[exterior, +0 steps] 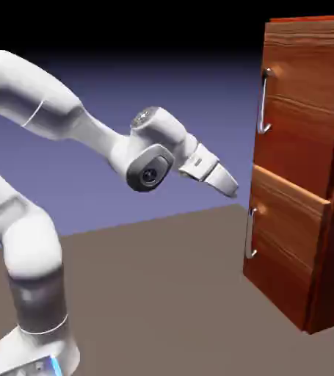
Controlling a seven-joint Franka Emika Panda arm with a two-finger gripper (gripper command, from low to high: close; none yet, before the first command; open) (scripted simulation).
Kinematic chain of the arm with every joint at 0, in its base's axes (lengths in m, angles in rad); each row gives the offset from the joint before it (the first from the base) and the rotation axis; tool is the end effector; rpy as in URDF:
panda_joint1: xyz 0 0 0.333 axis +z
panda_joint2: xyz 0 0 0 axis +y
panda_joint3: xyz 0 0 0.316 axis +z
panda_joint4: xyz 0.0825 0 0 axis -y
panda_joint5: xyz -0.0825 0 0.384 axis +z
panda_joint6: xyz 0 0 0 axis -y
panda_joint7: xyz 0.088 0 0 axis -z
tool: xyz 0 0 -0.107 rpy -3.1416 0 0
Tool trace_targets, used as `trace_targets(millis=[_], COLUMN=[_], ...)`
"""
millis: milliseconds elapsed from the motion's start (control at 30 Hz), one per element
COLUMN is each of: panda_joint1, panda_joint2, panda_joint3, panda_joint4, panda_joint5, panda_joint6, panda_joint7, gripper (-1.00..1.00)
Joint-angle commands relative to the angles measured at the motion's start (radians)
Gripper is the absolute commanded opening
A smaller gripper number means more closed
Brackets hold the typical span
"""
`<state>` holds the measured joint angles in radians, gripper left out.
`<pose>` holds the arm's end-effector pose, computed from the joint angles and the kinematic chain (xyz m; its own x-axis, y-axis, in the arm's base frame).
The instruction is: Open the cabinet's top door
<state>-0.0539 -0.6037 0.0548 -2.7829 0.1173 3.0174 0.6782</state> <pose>0.3889 -0.0075 0.4816 0.4700 -0.7013 0.5359 -0.4759 -0.7127 -0.5153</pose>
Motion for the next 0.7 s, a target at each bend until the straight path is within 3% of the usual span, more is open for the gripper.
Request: trace_targets(millis=[0, 667], panda_joint1=[-0.024, -0.513], panda_joint2=[-0.013, -0.262], panda_joint3=[0.02, 0.426], panda_joint4=[0.01, 0.211], panda_joint5=[0.044, 0.914], panda_joint6=[-0.007, -0.152], panda_joint7=[-0.023, -0.489], gripper=[0.0, 0.0])
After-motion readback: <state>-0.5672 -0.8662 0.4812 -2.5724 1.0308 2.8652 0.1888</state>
